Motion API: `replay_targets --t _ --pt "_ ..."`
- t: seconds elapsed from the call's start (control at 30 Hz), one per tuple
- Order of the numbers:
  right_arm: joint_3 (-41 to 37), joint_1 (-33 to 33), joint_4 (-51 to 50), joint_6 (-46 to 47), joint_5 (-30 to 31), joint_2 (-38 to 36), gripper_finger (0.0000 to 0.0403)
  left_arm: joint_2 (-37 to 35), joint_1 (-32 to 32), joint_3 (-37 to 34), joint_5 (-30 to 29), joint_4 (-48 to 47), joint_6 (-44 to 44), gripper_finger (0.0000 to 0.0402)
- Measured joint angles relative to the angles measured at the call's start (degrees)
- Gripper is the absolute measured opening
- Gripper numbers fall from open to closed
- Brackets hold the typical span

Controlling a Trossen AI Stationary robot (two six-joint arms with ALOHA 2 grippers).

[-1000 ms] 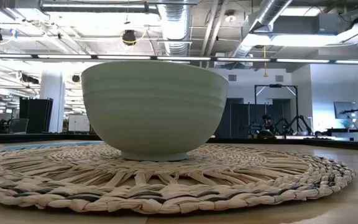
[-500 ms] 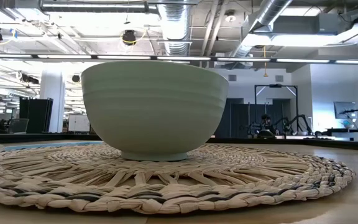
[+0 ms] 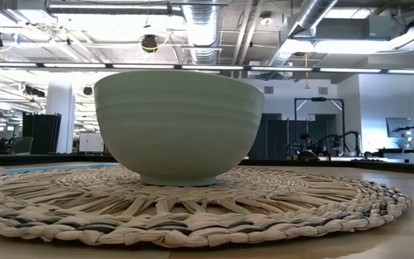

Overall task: Pick & Place Utensil
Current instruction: Put the blue spoon into the green bowl on the brown placemat

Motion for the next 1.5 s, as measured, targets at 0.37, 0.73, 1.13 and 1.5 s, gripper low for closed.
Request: replay_targets --t 0.37,0.73,1.13,1.5 --pt "0.0 -1.0 2.4 0.0 0.1 1.3 0.0121 0.0 0.0 0.0 0.0 0.0 0.0 0.0172" --pt "0.2 -2.0 0.7 -7.3 -3.1 2.7 0.0028 0.0 0.0 -0.1 0.0 0.0 0.0 0.0172" --pt "12.4 -8.9 -7.0 -29.1 -5.8 2.9 0.0005 0.0 0.0 -0.1 0.0 0.0 0.0 0.0172" --pt "24.8 -18.7 -6.7 -43.3 -16.5 2.8 0.0004 1.7 0.0 -0.7 10.1 0.0 -3.2 0.0172"
